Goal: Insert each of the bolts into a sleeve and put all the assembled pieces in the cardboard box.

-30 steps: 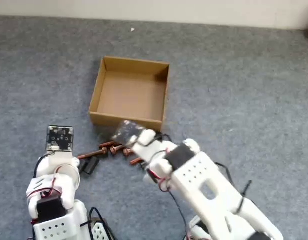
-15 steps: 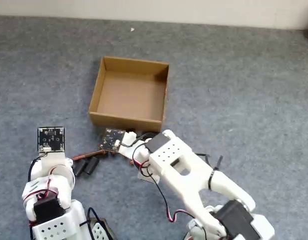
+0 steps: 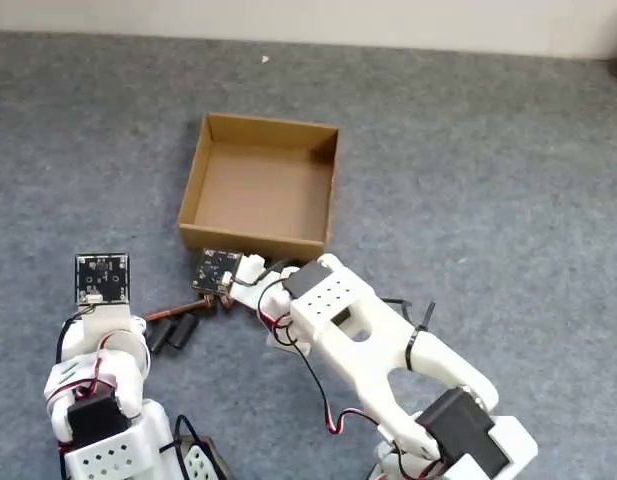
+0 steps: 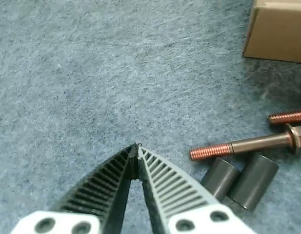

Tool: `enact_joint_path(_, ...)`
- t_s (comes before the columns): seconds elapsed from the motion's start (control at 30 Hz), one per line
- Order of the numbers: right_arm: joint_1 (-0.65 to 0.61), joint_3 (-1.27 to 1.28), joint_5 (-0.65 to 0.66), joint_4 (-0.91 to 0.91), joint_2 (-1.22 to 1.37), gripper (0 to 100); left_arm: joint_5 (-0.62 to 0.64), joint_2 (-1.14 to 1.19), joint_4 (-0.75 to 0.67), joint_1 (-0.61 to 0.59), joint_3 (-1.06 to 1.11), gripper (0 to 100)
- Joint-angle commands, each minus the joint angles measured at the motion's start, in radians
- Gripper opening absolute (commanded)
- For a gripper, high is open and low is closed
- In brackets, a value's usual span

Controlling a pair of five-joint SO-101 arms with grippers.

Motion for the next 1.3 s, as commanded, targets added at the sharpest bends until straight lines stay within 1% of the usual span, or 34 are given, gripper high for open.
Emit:
enact_joint_path(0.0, -0.018, 0.002, 0.012, 0.004, 0.024, 13.5, -0.009, -0.007, -0.002, -0.012, -0.035, 0)
enact_joint_path(0.1, -0.018, 0.004, 0.012, 0.008, 0.022, 13.5, -0.009, -0.007, -0.002, -0.012, -0.035, 0)
enact_joint_path(0.27, -0.016, -0.045, 0.012, 0.110, 0.001, 13.5, -0.009, -0.007, -0.002, -0.012, -0.035, 0)
enact_joint_path(0.47, -0.012, -0.096, 0.012, 0.108, -0.101, 13.5, -0.009, -0.007, -0.002, -0.012, -0.035, 0)
enact_joint_path(0.67, 0.001, -0.025, 0.012, -0.036, -0.050, 13.5, -0.009, -0.007, -0.002, -0.012, -0.035, 0)
enact_joint_path(0.73, 0.007, -0.013, 0.012, -0.054, -0.019, 13.5, -0.009, -0.007, -0.002, -0.012, -0.033, 0)
enact_joint_path(0.87, 0.005, 0.015, 0.071, -0.024, 0.004, 13.5, -0.009, -0.007, -0.002, -0.012, -0.033, 0)
enact_joint_path(1.03, 0.005, 0.028, 0.109, 0.044, 0.004, 13.4, -0.009, -0.007, -0.002, -0.012, -0.033, 0)
enact_joint_path(1.27, 0.007, 0.028, 0.110, 0.036, 0.013, 13.3, -0.009, -0.007, -0.002, -0.012, -0.033, 0)
